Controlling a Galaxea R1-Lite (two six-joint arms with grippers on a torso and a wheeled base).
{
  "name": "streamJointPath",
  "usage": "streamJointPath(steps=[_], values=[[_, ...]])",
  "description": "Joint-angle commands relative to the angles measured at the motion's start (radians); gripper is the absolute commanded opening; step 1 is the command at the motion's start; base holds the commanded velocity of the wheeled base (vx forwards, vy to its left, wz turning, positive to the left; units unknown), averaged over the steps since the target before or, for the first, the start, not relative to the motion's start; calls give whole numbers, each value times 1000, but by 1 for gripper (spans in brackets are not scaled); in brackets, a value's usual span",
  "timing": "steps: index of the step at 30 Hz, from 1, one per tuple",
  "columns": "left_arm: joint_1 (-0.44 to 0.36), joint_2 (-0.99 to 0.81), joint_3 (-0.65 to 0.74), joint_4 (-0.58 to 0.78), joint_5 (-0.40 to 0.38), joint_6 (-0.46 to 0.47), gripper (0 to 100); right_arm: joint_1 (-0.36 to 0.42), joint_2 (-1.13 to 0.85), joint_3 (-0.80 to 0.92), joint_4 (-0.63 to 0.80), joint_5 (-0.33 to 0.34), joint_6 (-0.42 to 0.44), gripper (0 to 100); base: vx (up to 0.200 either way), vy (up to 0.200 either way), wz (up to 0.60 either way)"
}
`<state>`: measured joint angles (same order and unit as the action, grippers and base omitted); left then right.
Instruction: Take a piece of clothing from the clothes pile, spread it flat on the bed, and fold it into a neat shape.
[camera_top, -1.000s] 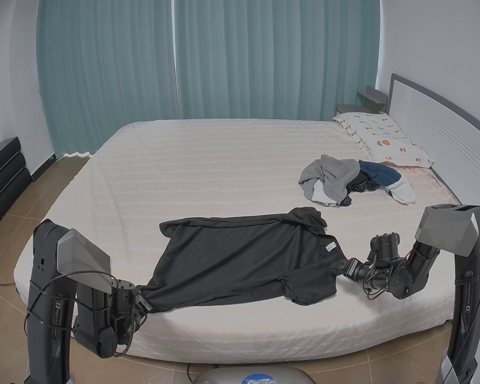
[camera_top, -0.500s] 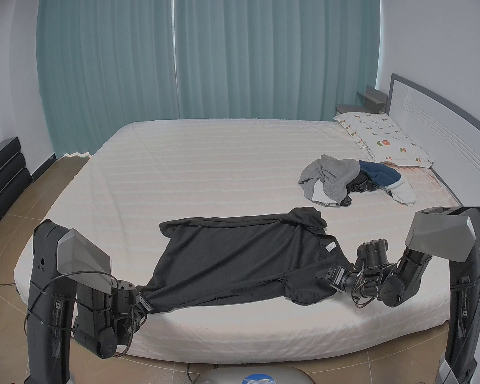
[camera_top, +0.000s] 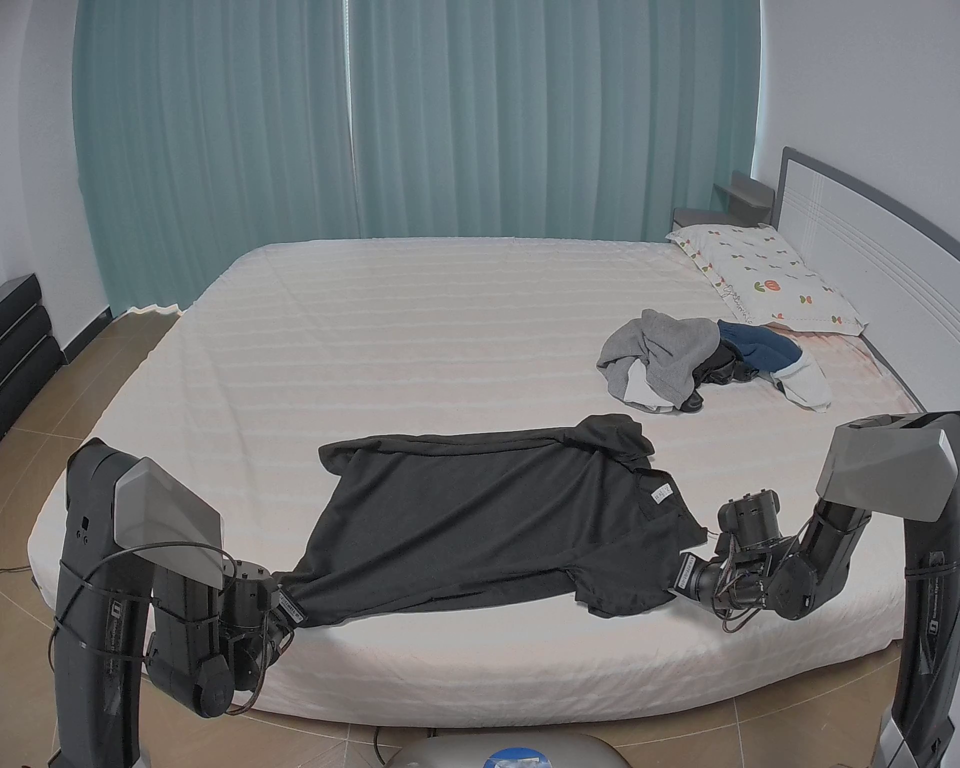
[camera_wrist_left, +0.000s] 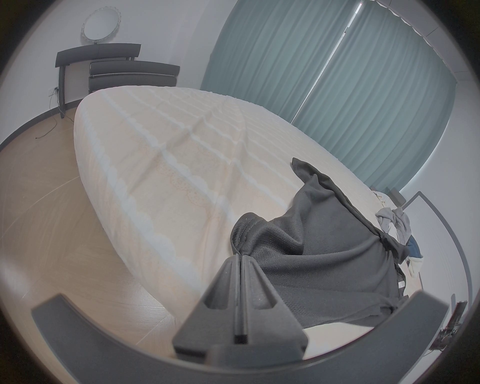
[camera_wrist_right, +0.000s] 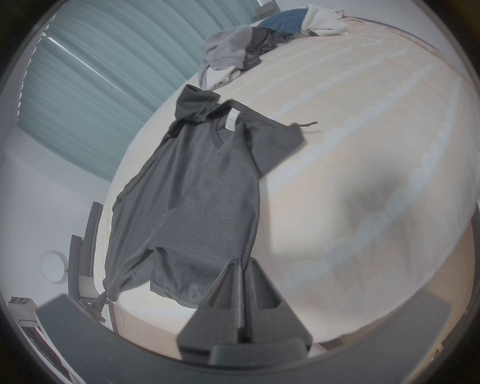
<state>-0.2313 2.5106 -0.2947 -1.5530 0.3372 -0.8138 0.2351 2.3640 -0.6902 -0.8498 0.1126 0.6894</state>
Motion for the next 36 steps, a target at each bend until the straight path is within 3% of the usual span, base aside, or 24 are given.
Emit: streamJointPath(steps=[1, 15, 30, 31, 36], values=[[1, -6, 15, -15, -3, -1, 0, -42, -72, 75, 23, 4, -13, 0, 0, 0, 0], [-2, -64, 120, -18, -24, 36, 0, -66, -259, 391, 18, 15, -162, 0, 0, 0, 0], [-39, -50, 155, -18, -27, 64, 0, -57, -189, 344, 28, 9, -169, 0, 0, 0, 0], [-40, -50, 155, -18, -27, 64, 100, -56, -183, 347, 28, 13, -169, 0, 0, 0, 0], [-46, -55, 163, -18, -40, 65, 100, -57, -169, 340, 17, 15, -157, 0, 0, 0, 0]])
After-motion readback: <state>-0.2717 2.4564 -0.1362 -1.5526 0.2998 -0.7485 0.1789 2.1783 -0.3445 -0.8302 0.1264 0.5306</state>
